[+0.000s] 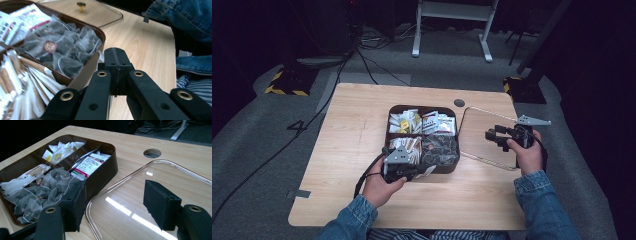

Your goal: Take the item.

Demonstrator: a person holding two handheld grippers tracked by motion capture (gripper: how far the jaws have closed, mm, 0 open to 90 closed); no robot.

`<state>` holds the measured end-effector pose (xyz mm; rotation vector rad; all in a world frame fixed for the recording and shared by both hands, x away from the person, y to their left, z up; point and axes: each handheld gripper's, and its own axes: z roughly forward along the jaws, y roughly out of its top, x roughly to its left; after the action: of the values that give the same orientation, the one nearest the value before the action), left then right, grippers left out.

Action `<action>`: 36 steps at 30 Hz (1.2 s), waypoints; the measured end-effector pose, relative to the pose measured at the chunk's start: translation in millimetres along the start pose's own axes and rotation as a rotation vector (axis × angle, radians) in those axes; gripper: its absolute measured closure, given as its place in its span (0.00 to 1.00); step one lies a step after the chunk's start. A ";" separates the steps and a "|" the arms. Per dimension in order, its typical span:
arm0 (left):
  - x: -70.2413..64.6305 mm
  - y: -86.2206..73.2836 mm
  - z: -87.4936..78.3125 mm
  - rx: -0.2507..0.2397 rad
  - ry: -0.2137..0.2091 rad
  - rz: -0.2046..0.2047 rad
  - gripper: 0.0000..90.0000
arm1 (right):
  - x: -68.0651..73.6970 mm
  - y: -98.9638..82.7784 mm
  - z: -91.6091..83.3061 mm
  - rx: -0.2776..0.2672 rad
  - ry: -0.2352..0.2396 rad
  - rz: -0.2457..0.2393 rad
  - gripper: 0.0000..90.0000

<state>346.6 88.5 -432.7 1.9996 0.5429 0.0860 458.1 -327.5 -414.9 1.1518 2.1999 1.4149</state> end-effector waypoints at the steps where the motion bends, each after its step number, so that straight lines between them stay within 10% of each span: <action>1: -0.4 -2.4 3.4 0.007 -0.006 -0.003 1.00 | 0.2 0.0 0.2 0.002 0.000 0.003 0.40; 29: -4.8 -25.4 42.5 0.199 -0.144 -0.006 1.00 | 0.2 -1.0 1.7 0.008 -0.009 0.002 0.40; 36: -7.8 -25.0 38.7 0.199 -0.150 -0.022 0.78 | -2.3 0.1 2.6 -0.005 -0.011 0.004 0.40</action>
<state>342.3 62.7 -471.4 2.1719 0.4926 -0.1354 461.2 -327.6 -416.5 1.1601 2.1865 1.4108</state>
